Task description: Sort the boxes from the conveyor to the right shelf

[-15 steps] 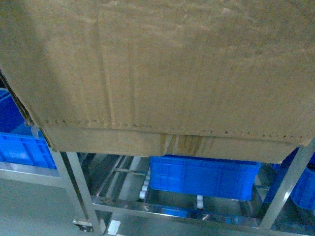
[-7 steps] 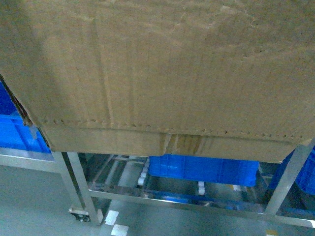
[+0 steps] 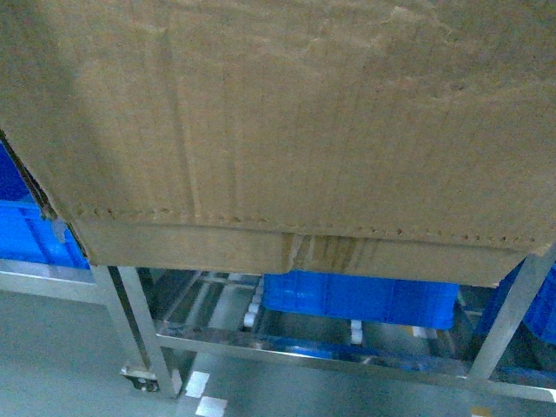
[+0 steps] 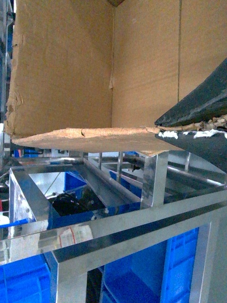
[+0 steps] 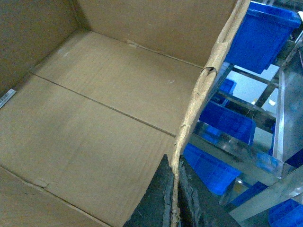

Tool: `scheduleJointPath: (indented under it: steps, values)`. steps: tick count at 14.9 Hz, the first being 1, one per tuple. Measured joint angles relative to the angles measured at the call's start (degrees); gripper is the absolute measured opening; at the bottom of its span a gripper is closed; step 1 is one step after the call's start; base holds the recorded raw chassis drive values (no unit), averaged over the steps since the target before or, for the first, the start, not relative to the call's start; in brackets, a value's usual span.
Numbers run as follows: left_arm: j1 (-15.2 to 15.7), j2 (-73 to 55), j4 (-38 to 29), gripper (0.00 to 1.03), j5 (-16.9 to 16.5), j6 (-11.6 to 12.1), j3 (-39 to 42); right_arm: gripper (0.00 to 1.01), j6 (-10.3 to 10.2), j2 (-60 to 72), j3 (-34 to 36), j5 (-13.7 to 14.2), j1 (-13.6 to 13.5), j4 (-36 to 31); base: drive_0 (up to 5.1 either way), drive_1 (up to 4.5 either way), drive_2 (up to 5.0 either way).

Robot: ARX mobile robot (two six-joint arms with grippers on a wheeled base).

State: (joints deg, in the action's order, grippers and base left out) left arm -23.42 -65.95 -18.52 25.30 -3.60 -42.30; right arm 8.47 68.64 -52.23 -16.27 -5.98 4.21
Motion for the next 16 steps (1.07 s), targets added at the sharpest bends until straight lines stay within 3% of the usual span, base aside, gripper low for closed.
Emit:
scheduleJointPath:
  steps: [8,10,11,14,16]
  values:
    - [0.0,0.0,0.0,0.02,0.0,0.0,0.0,0.02,0.0,0.0,0.0,0.0,0.0,-0.1,0.1,4.16,-4.0]
    - [0.5,-0.8,-1.0,0.02,-0.7,0.2,-0.1,0.02,-0.1,0.6,0.0,0.0,0.0,-1.1,0.0,0.0,0.0]
    - [2.5,-5.9,-2.5,0.02,-3.0,0.6,-4.0,0.02,-1.1,3.8,-0.6,1.0,0.3,-4.6,0.0,0.0,0.0]
    - [3.4,-14.6,-2.9,0.02,-3.9,0.7,-9.7,0.02,-2.8,10.2,-3.2,4.6,0.8,-8.0,0.0,0.0,0.0]
    - [3.5,-18.7,-3.8,0.02,-3.8,1.1,-12.9,0.02,-3.3,14.1,-6.2,5.4,1.5,-9.1,0.0,0.0,0.0]
